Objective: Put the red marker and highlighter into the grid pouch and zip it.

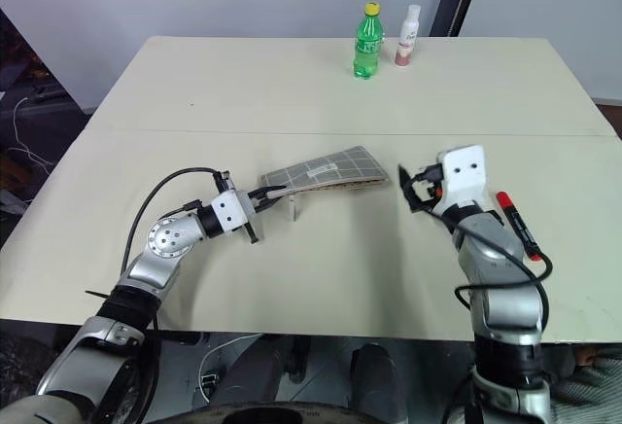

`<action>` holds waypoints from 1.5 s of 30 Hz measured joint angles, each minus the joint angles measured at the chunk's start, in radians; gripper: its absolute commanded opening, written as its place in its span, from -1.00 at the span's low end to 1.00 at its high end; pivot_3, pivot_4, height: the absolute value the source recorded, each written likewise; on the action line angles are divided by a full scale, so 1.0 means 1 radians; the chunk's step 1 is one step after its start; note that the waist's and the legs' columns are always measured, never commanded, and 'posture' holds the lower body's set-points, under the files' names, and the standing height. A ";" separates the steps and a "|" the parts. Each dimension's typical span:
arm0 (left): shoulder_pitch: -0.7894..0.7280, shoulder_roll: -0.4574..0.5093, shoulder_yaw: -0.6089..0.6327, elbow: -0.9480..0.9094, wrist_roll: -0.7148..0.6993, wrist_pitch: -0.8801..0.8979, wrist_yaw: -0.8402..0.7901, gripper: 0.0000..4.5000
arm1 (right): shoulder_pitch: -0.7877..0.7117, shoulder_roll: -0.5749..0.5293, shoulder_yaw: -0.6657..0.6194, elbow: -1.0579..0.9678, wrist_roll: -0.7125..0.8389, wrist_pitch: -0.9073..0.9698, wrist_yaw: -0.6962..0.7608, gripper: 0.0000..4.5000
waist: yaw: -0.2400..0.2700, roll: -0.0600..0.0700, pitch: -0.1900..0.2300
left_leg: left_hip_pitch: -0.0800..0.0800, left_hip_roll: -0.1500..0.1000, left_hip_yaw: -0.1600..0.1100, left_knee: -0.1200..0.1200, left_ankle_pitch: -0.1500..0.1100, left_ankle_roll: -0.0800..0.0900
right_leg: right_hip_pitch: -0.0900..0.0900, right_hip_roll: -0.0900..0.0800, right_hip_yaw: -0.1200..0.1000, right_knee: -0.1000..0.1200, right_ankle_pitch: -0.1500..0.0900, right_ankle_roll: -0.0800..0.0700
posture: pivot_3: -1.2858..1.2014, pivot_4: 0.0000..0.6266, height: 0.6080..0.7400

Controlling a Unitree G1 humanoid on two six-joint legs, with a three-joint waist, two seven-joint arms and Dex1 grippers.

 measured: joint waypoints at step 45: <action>-0.052 -0.040 -0.012 -0.011 0.004 0.035 -0.081 -1.00 | 0.150 -0.424 0.085 -0.082 0.214 -0.268 0.662 -0.59 | -0.003 -0.001 0.001 | 0.000 0.000 0.000 0.003 0.000 0.001 | 0.003 -0.001 0.000 -0.002 -0.001 -0.002 | 0.03 -0.52 1.00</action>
